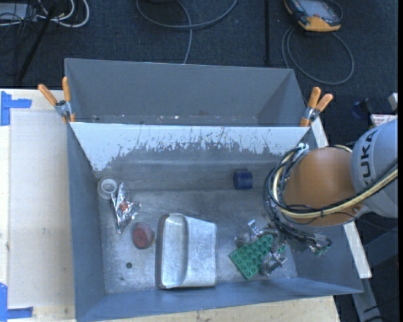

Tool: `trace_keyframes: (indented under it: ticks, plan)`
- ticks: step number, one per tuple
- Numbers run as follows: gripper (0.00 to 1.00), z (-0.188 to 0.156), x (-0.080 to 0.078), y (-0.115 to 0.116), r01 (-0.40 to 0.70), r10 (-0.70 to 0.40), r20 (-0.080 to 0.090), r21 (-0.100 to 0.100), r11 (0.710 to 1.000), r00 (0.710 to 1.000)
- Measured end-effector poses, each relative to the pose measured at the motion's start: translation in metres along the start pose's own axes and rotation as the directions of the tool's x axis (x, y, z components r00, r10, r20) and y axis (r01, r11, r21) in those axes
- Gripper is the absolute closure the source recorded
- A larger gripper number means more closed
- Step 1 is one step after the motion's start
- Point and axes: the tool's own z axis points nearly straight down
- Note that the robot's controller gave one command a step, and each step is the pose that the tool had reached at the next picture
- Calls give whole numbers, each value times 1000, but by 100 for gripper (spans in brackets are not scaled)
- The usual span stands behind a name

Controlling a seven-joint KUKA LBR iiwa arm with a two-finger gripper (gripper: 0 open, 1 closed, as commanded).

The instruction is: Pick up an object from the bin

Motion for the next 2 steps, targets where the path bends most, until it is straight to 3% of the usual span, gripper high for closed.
trace_keyframes:
  ticks: [1, 2]
  plan:
    - [100, 0, -14, 20, 48, -48, -1, 3, 999, 999]
    - [100, -130, -28, 65, 115, -115, 2, 0, 993, 993]
